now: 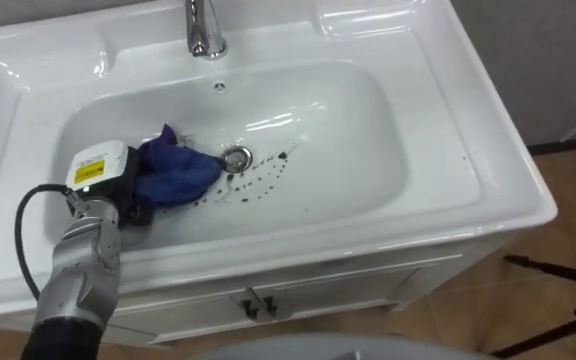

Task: Wipe basin

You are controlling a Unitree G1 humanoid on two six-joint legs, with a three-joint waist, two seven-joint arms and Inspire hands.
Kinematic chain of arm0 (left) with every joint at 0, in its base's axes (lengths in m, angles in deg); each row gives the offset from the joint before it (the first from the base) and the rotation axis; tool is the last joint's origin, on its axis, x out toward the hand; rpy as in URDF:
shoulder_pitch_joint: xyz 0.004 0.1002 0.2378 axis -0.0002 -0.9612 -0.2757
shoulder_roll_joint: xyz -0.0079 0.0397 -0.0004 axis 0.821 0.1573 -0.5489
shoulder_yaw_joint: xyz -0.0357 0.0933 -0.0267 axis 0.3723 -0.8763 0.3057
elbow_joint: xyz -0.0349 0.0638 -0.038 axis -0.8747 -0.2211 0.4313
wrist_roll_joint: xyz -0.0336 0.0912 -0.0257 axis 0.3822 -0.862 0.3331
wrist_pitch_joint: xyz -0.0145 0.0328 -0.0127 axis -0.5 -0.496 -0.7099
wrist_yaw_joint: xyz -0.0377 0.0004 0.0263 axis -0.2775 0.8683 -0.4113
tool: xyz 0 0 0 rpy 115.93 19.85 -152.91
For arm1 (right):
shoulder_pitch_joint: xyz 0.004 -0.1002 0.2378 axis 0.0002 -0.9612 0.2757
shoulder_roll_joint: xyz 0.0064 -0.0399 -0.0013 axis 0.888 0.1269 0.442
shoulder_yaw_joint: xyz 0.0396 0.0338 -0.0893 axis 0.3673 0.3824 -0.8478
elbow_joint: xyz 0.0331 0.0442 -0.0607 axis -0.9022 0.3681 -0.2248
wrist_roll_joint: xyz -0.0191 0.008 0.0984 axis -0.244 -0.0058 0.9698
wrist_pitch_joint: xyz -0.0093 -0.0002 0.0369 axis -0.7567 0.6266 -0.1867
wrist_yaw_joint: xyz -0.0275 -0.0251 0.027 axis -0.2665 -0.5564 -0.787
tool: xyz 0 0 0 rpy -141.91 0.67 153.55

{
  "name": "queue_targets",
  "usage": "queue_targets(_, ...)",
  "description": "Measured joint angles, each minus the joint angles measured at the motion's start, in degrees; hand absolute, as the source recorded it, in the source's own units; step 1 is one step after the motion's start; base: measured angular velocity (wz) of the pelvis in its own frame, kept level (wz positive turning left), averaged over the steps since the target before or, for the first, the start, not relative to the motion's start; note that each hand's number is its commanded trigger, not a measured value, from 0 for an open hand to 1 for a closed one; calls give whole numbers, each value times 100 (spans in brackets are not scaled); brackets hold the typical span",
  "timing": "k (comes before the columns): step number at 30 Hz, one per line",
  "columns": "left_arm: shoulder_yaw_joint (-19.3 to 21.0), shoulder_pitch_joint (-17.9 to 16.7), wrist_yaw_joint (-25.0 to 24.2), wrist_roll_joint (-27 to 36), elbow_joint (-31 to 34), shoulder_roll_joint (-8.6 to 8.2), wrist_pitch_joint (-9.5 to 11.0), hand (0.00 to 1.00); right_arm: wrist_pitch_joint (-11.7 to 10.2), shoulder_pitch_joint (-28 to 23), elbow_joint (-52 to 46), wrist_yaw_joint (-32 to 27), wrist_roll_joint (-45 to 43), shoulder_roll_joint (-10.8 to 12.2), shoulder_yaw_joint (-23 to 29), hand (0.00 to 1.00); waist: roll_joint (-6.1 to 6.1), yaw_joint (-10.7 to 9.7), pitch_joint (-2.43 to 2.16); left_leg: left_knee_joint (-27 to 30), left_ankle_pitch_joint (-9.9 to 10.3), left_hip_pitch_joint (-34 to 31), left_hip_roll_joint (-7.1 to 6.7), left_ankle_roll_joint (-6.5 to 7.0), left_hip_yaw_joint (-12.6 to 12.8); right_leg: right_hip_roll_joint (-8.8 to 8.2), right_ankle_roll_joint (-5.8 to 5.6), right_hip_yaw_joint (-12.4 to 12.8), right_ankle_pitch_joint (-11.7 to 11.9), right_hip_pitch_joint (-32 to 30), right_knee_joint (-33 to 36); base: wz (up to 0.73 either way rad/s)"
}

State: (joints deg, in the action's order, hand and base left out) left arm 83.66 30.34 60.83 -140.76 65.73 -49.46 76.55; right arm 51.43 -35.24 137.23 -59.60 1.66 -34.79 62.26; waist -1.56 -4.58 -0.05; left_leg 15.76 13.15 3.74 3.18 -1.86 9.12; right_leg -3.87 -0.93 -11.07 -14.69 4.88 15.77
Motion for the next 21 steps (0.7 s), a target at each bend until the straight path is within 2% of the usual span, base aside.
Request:
queue_targets(5, -5, -75, 194, -313, -339, 0, -17, 100, 298, -161, -410, -8, -232, -8, 118, 0, -21, 24, -22, -38, -1, 93, 31, -3, 44, 36, 37, 67, -14, 1, 31, -8)
queue_targets(9, -6, -97, 387, -360, -448, -1, -60, 100, 390, -158, -483, -50, -355, -58, 228, 0, -20, 9, -37, -36, -7, 110, 53, -13, 60, 56, 60, 71, -18, -12, 44, -3)
queue_targets(13, -6, -203, 678, -401, -517, -3, -62, 100, 488, -156, -474, -51, -551, -140, 268, 0, -18, 9, -80, -35, -15, 114, 84, -26, 90, 87, 89, 86, -1, -12, 15, -4)
queue_targets(15, -14, -204, 730, -578, -575, -2, -78, 100, 506, -141, -471, -51, -559, -142, 268, 0, -17, 9, -80, -38, -25, 134, 108, -44, 106, 108, 112, 101, 12, -3, 2, -7)
queue_targets(21, -401, -169, 821, -931, -663, 9, -455, 100, 497, -107, -483, -55, -543, -154, 262, 0, -36, -6, -77, -34, -55, 138, 153, -90, 174, 136, 161, 95, -5, -18, 4, -2)
